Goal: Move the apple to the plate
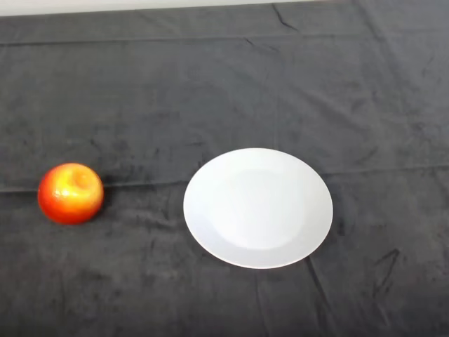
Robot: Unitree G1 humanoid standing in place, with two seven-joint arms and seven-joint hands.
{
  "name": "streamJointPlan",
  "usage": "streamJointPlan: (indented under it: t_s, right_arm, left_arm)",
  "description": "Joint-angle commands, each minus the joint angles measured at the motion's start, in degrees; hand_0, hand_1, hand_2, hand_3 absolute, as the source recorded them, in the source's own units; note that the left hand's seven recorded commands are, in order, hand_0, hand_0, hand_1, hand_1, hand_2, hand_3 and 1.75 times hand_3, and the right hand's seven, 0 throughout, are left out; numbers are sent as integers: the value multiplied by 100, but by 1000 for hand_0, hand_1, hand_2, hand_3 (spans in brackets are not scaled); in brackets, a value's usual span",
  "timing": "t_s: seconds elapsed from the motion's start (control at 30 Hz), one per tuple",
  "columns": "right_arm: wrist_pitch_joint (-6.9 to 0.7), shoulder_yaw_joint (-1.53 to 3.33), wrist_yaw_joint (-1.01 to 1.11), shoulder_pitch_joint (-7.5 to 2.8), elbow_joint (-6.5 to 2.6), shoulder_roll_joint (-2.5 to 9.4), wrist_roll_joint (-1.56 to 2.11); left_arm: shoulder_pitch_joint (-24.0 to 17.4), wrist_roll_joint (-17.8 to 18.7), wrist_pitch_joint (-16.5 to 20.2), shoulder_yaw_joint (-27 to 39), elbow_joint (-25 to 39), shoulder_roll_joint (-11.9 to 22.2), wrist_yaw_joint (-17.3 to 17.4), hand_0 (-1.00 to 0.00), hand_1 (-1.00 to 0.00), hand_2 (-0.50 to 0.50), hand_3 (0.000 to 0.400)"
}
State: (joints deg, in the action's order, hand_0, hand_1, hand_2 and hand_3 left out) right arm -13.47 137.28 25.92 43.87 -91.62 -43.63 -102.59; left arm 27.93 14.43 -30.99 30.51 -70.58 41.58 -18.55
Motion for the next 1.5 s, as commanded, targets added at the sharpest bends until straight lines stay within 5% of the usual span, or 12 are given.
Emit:
streamJointPlan:
  t_s: [0.03, 1.0, 1.5]
  right_arm:
    - [16, 69, 76, 252, 172, -104, 19]
    - [16, 68, 76, 252, 173, -104, 19]
    - [17, 67, 76, 252, 174, -104, 19]
  left_arm:
    - [229, -118, -120, 82, -267, 286, 15, 0, 0, 0, 0]
    - [560, -698, -128, -527, -118, -25, -74, 0, 0, 0, 0]
    - [654, -1086, 18, -1139, 504, -576, 202, 0, 0, 0, 0]
